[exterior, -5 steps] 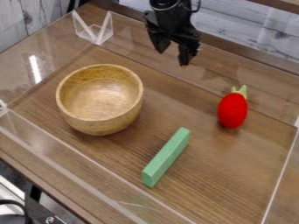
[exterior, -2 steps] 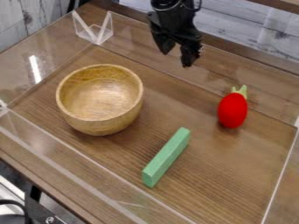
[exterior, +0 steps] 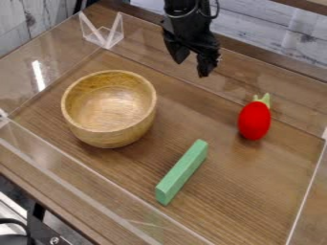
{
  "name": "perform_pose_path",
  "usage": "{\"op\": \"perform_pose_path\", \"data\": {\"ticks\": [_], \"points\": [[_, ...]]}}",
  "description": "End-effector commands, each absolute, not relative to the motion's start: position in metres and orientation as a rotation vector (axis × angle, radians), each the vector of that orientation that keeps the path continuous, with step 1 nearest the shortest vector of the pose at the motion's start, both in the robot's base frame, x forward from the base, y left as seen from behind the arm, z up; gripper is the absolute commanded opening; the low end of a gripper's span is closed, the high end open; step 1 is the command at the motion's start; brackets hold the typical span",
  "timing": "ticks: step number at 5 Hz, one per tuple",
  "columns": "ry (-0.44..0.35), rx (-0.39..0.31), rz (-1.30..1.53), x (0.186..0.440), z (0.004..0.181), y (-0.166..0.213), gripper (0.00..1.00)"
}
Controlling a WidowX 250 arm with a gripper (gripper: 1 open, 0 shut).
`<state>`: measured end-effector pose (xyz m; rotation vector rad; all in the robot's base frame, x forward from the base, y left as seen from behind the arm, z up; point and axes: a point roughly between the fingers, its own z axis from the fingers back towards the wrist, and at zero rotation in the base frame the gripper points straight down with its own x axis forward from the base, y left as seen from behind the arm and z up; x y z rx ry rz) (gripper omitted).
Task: Move the red fruit to the right side of the table
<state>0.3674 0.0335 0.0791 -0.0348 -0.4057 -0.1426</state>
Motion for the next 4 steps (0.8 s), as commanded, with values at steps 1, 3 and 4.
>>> {"op": "perform_pose_path", "data": {"ticks": [1,3,4], "points": [[-0.437,-0.026,-0.124,0.371,0.088,0.028,1.00],[-0.456,-0.010,-0.085,0.361,0.121,0.018,1.00],[-0.464,-0.006,-0.076,0.369,0.120,0.016,1.00]]}}
